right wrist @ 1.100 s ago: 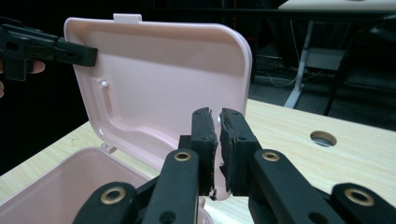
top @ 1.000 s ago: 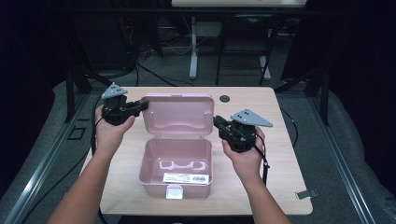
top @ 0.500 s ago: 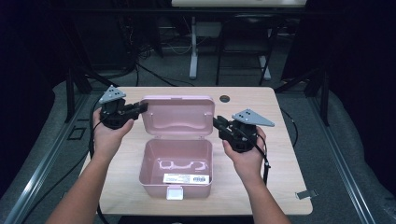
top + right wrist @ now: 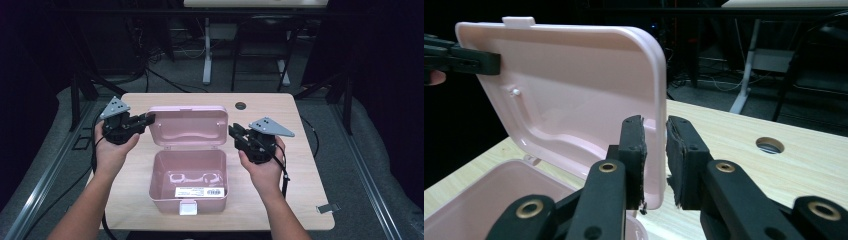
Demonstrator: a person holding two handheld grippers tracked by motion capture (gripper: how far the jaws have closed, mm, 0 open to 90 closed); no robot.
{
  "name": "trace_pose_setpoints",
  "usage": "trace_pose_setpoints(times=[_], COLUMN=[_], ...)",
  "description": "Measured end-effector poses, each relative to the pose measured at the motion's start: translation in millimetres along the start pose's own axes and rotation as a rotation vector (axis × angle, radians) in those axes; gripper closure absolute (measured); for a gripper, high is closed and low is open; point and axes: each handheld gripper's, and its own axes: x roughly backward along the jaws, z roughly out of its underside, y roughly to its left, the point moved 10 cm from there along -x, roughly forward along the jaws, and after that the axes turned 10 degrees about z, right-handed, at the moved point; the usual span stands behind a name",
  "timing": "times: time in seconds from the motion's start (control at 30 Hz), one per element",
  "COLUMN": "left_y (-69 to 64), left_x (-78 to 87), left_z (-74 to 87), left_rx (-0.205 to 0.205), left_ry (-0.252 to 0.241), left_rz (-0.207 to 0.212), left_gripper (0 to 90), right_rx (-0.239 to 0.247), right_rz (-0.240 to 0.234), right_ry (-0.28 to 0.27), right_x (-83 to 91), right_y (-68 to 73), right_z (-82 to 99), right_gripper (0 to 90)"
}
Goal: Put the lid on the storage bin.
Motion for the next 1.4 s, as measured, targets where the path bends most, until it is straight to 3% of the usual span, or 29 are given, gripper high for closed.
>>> trace_pose_setpoints(times=[0.37,0.67,0.87,1.1,1.3,1.4], left_y=[-2.8,-5.8,-11.1,-16.3,-21.4,-22.5], left_x=[-4.4,-3.5,3.2,10.4,15.2,17.3], left_z=[-1.8,-1.6,-0.7,3.3,7.3,9.6], left_rx=[-0.052,-0.038,-0.024,-0.028,-0.014,0.013], left_ry=[-0.014,-0.015,-0.022,-0.023,-0.029,-0.032], left_rz=[0.008,0.012,0.05,0.062,0.065,0.081], left_gripper=[81.2,80.7,76.3,75.1,73.5,72.3], right_rx=[-0.024,-0.032,-0.037,-0.033,-0.069,-0.054], right_rz=[0.031,0.04,0.032,0.037,-0.011,-0.025], right_ry=[-0.012,-0.006,-0.004,-0.009,-0.017,0.004], right_x=[1.2,-0.2,-0.2,-0.2,5.2,5.9], right_y=[-13.7,-17.6,-18.0,-17.1,-12.5,-8.8], right_z=[-2.0,-1.2,-1.4,-1.7,-6.1,-5.1], right_gripper=[76.4,75.3,75.3,76.1,76.1,75.5])
